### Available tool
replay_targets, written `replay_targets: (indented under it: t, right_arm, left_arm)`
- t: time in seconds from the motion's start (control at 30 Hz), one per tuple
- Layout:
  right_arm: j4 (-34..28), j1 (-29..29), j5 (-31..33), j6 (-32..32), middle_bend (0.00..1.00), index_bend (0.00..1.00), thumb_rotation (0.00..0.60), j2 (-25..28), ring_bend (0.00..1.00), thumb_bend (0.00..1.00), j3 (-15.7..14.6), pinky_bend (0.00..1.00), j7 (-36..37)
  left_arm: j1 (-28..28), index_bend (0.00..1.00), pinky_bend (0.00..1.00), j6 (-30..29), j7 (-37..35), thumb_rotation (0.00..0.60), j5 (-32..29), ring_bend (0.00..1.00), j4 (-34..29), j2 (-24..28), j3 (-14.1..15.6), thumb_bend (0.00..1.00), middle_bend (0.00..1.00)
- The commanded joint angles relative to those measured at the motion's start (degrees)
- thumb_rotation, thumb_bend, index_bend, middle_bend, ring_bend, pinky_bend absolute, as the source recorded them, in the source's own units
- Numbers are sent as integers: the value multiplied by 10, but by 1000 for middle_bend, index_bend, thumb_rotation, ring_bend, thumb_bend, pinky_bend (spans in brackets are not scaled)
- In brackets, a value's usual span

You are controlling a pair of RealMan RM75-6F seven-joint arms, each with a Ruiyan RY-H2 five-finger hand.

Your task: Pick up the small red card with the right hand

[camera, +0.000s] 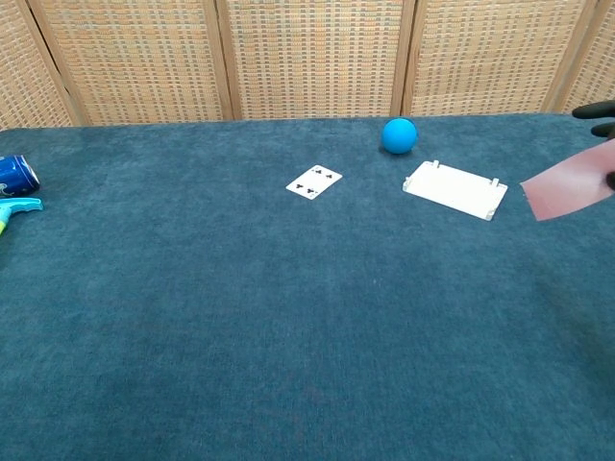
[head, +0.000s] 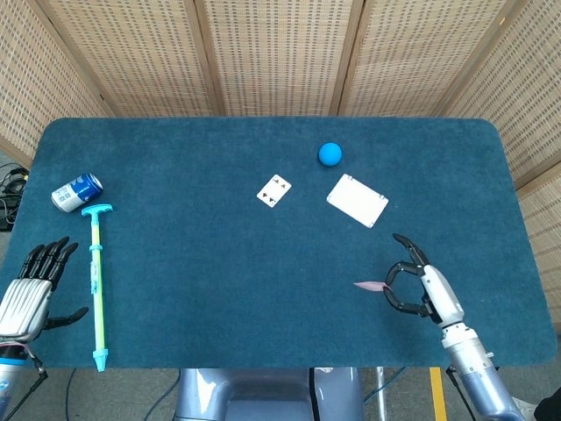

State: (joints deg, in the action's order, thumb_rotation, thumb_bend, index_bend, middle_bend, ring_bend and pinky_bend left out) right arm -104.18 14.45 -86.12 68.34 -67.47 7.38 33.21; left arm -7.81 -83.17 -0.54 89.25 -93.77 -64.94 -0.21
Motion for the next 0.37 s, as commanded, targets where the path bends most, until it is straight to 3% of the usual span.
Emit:
replay_targets:
  t: [0.03, 0.37]
  right_arm:
    - [25, -15, -43, 22, 114, 611, 600, 28, 0, 557, -25, 1, 70]
    - [34, -22, -137, 60, 115, 612, 600, 57, 0, 554, -80, 1, 176]
  left_arm:
    - [0, 0, 0, 0, 4, 600, 2, 0, -2, -1, 1, 64, 0]
    - [1, 0, 0, -1, 11, 600, 1, 0, -2, -3, 0, 63, 0]
